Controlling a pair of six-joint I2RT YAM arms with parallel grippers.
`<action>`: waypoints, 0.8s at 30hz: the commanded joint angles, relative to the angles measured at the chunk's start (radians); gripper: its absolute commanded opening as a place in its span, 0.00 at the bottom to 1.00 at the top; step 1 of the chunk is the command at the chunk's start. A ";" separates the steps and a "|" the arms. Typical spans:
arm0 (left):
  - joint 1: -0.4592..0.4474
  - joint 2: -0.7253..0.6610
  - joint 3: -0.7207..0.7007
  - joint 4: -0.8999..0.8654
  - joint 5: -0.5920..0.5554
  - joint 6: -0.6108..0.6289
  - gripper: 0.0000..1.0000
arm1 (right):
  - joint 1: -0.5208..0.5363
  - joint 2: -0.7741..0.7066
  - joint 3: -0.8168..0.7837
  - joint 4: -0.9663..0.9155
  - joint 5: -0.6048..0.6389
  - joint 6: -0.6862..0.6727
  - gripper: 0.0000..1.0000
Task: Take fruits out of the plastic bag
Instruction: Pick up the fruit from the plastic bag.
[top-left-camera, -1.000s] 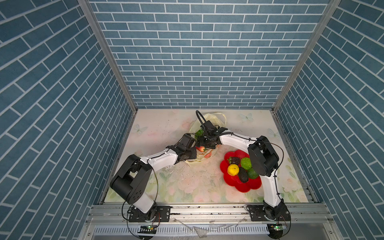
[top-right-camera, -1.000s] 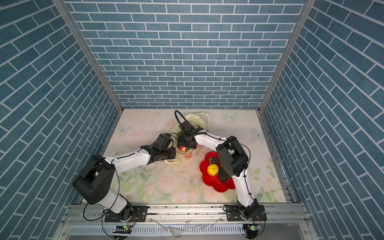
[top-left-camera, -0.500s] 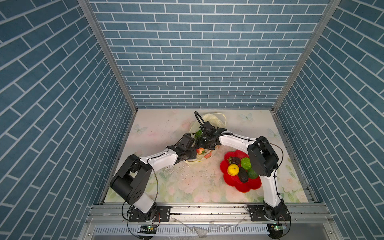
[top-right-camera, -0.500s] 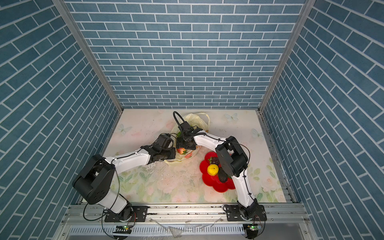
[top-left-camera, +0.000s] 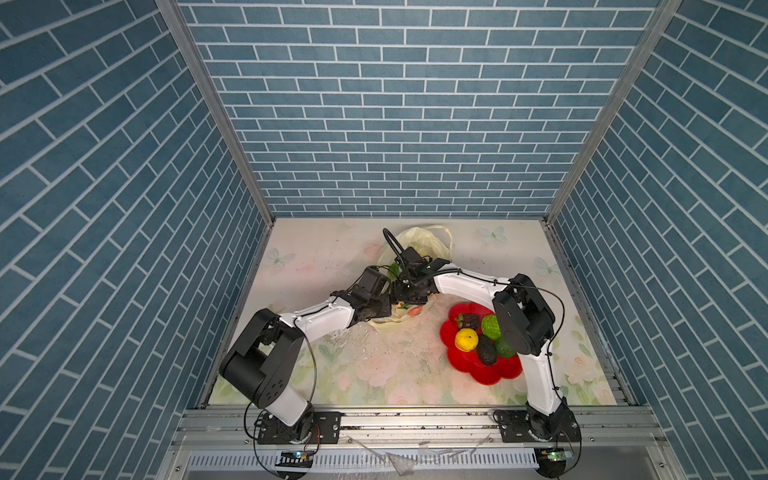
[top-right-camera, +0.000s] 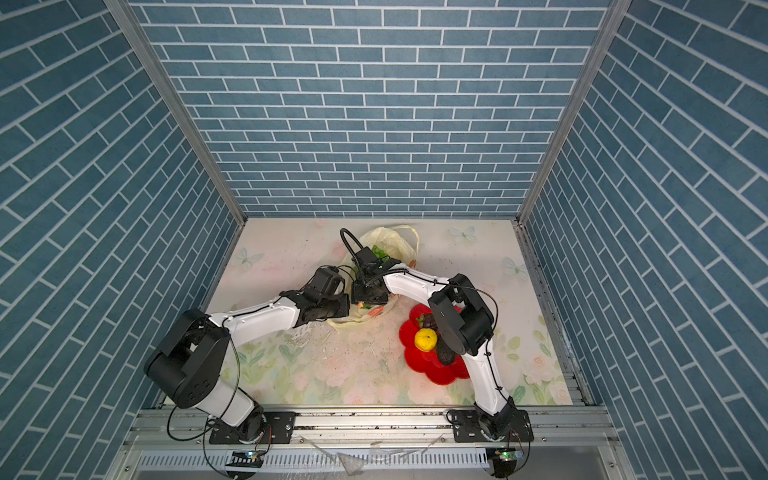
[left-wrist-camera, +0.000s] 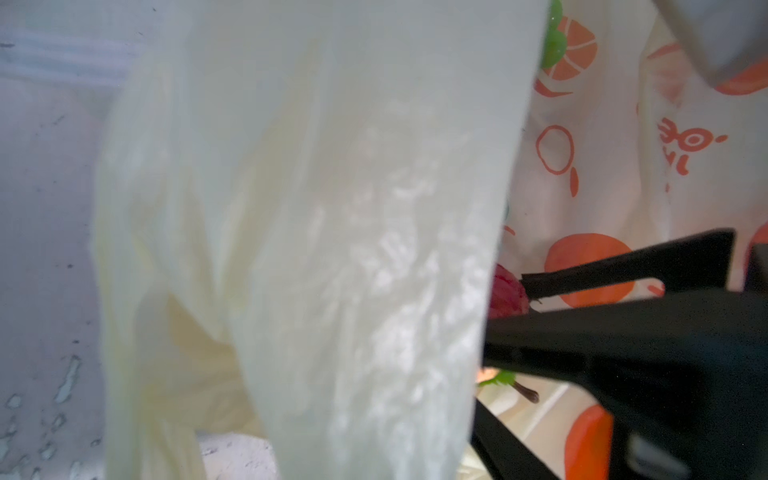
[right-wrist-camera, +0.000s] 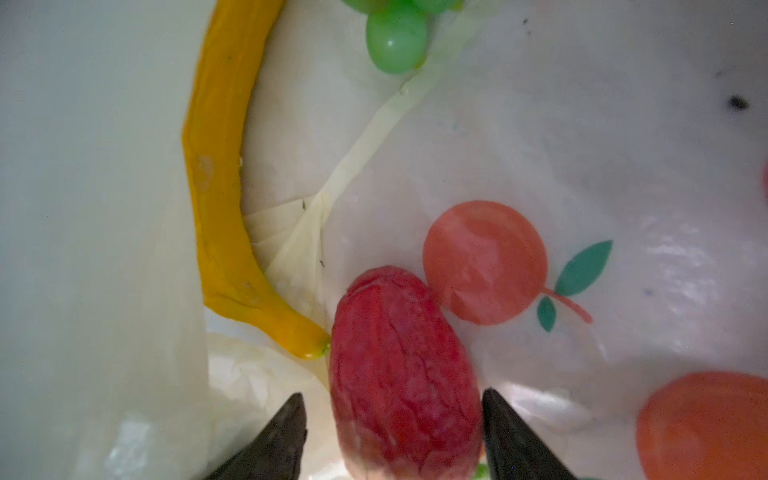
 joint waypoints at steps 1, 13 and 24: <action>0.011 -0.011 -0.018 -0.008 0.002 -0.010 0.11 | 0.006 0.022 -0.002 -0.037 0.009 -0.016 0.61; 0.011 0.001 -0.001 -0.015 0.005 -0.001 0.12 | 0.004 -0.055 0.041 -0.056 0.025 -0.072 0.48; 0.011 -0.008 -0.027 0.005 0.006 -0.001 0.12 | -0.027 -0.172 0.027 -0.073 0.032 -0.100 0.47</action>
